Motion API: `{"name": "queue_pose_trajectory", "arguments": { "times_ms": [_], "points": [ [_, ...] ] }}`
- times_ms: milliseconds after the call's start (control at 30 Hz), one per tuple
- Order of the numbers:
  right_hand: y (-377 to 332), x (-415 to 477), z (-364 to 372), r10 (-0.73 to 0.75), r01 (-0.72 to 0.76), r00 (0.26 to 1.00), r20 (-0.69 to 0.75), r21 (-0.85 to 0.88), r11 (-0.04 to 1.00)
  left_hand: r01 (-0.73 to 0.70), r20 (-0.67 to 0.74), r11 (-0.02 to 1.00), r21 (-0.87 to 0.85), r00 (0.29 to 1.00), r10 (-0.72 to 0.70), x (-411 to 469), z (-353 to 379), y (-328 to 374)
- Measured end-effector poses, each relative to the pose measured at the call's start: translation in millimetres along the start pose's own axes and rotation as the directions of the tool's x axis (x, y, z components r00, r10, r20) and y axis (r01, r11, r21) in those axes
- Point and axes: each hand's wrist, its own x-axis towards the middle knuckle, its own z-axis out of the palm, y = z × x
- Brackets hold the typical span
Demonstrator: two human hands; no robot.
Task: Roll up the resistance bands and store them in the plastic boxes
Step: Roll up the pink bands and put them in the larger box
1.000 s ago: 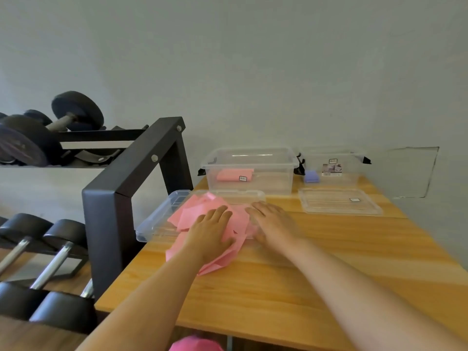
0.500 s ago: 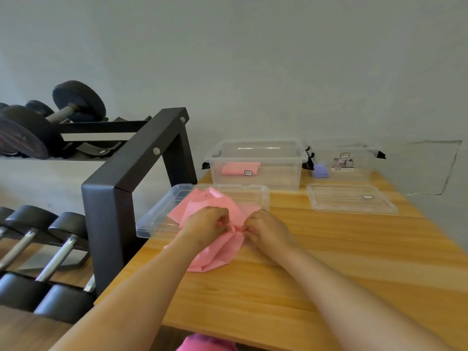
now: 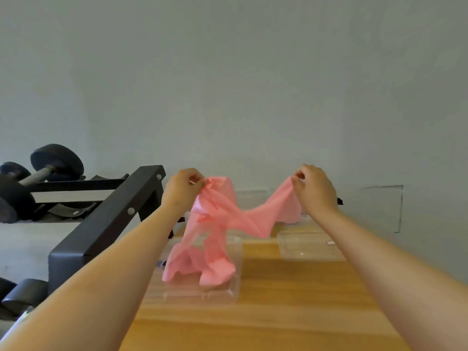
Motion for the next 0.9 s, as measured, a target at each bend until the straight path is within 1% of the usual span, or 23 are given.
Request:
{"name": "queue_pose_trajectory", "arguments": {
  "times_ms": [33, 100, 200, 300, 333, 400, 467, 567, 633, 667, 800, 900],
  "points": [
    [4, 5, -9, 0.025, -0.025, 1.0, -0.017, -0.019, 1.0, 0.007, 0.012, 1.0, -0.011, 1.0, -0.007, 6, 0, 4],
    [15, 6, -20, 0.07, -0.07, 0.998, -0.006, -0.077, 0.995, 0.027, 0.096, 0.999, 0.024, 0.995, -0.029, 10, 8, 5],
    [34, -14, -17, 0.147, -0.136, 0.987, 0.066, -0.15, 0.979, 0.065, 0.2, 0.997, 0.044, 0.977, -0.072, -3, 35, -3],
    [52, -42, -3, 0.208, -0.172, 0.964, 0.163, -0.21, 0.963, 0.029, 0.314, 0.998, 0.063, 0.948, -0.047, -34, 68, -9],
    [57, -51, 3, 0.215, -0.166, 0.954, 0.21, -0.23, 0.959, 0.024, 0.368, 0.998, 0.055, 0.929, -0.043, -46, 81, -11],
    [66, -67, 15, 0.22, -0.154, 0.913, 0.343, -0.209, 0.966, 0.031, 0.479, 0.999, 0.032, 0.877, -0.043, -67, 104, -13],
    [74, -83, 29, 0.203, -0.131, 0.851, 0.485, -0.179, 0.975, 0.022, 0.58, 0.998, 0.059, 0.813, -0.052, -84, 127, -16],
    [87, -103, 53, 0.187, -0.106, 0.745, 0.641, -0.164, 0.981, -0.056, 0.699, 0.987, 0.149, 0.713, -0.065, -102, 156, -18],
    [93, -115, 66, 0.193, -0.117, 0.69, 0.698, -0.156, 0.981, -0.083, 0.726, 0.979, 0.185, 0.684, -0.079, -109, 171, -19],
    [96, -120, 72, 0.193, -0.116, 0.68, 0.708, -0.156, 0.981, -0.085, 0.729, 0.975, 0.205, 0.678, -0.094, -111, 177, -21],
    [100, -134, 88, 0.16, -0.066, 0.674, 0.721, -0.156, 0.985, -0.076, 0.726, 0.959, 0.274, 0.671, -0.154, -115, 190, -26],
    [102, -133, 89, 0.134, -0.029, 0.702, 0.7, -0.159, 0.987, -0.035, 0.714, 0.963, 0.268, 0.678, -0.174, -113, 194, -26]
  ]
}}
